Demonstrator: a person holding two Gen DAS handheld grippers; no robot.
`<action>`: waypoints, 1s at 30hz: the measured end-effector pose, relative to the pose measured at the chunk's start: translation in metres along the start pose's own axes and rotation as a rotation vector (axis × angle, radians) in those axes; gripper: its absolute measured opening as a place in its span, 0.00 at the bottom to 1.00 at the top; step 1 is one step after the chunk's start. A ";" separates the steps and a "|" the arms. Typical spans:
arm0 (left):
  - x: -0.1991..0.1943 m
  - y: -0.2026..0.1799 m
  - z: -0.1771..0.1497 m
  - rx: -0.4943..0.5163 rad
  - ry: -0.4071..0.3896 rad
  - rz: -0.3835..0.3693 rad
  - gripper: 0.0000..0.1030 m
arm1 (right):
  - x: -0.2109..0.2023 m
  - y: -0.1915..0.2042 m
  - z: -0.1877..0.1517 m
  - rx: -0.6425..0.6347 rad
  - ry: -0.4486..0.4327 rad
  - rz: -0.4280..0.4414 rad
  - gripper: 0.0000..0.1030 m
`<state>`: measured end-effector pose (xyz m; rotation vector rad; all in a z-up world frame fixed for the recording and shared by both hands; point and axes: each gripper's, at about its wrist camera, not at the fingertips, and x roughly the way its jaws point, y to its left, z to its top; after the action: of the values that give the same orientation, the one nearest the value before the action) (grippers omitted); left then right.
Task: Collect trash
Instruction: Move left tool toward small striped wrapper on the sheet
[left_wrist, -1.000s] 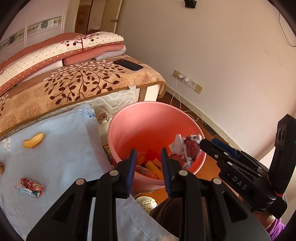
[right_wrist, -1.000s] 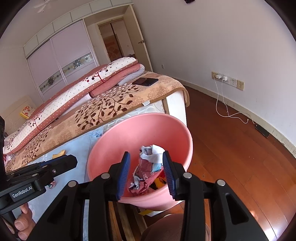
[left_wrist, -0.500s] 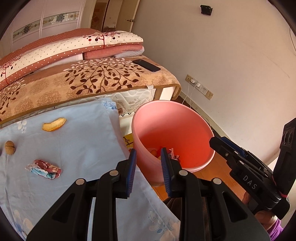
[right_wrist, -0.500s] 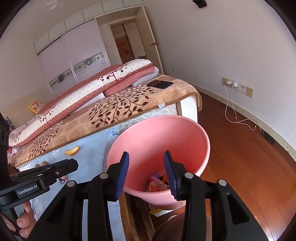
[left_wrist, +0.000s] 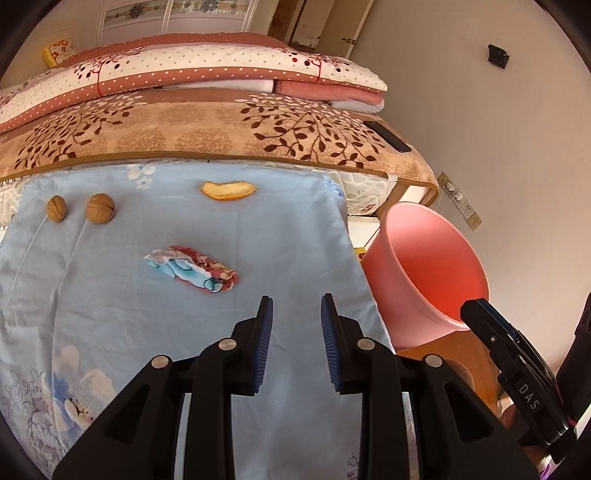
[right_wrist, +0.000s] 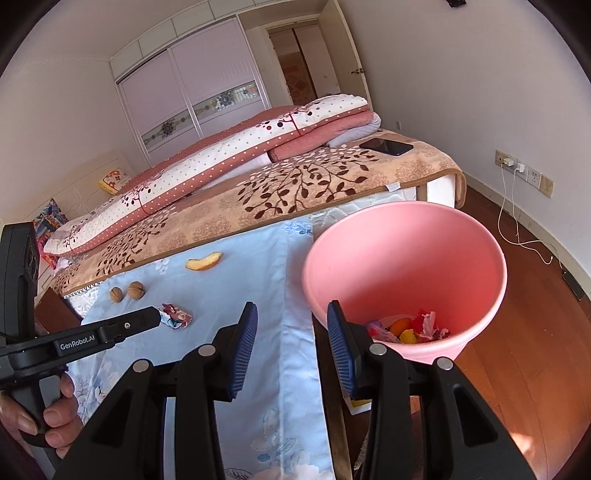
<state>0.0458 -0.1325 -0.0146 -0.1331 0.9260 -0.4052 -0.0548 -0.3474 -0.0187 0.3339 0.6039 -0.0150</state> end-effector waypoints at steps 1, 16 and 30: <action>0.000 0.009 0.000 -0.029 0.005 0.012 0.26 | 0.002 0.003 -0.002 -0.006 0.006 0.009 0.38; 0.040 0.076 0.029 -0.409 0.090 0.077 0.41 | 0.018 0.014 -0.007 -0.070 0.039 0.062 0.38; 0.066 0.082 0.035 -0.442 0.091 0.136 0.36 | 0.036 0.013 0.003 -0.050 0.073 0.083 0.38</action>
<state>0.1319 -0.0859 -0.0661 -0.4552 1.0974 -0.0758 -0.0222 -0.3331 -0.0330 0.3115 0.6610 0.0921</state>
